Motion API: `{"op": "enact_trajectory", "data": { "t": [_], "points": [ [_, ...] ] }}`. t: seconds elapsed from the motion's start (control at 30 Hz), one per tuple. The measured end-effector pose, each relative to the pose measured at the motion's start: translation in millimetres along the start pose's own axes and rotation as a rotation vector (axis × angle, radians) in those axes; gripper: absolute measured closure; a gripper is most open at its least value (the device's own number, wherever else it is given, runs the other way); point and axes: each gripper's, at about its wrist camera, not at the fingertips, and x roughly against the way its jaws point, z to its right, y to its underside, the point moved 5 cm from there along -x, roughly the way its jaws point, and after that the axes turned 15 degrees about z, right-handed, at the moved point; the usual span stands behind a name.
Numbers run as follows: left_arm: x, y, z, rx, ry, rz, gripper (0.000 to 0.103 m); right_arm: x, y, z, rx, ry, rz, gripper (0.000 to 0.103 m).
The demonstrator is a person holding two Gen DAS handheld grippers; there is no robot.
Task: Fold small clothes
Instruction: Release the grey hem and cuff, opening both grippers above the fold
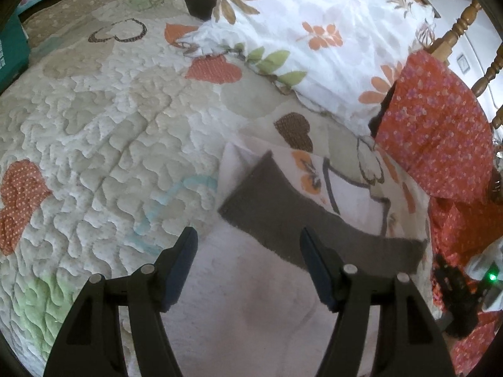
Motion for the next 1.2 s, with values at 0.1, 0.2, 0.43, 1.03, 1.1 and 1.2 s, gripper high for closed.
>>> {"op": "enact_trajectory", "data": {
  "t": [0.1,0.2,0.43,1.03,1.1,1.2],
  "points": [
    [-4.7,6.0,3.3,-0.012,0.009,-0.026,0.037,3.3,-4.7,-7.8,0.006,-0.094,-0.020,0.045],
    [-5.7,11.7,15.2,-0.056,0.038,-0.036,0.037,-4.1,17.1,-43.5,0.011,-0.320,-0.163,0.059],
    [-30.5,20.8,10.1,-0.109,-0.083,-0.105,0.036,-51.0,62.7,-55.6,0.022,-0.316,-0.299,0.061],
    [17.7,5.2,-47.8,0.045,-0.081,-0.112,0.032,-13.6,15.6,12.7,-0.040,-0.147,-0.234,0.041],
    [26.9,9.5,-53.2,0.041,-0.077,-0.120,0.029,-6.6,16.8,27.7,-0.062,-0.135,-0.253,0.041],
    [36.2,19.6,-56.6,0.024,-0.055,-0.145,0.027,5.0,22.3,47.2,-0.105,-0.148,-0.290,0.040]
  ]
}}
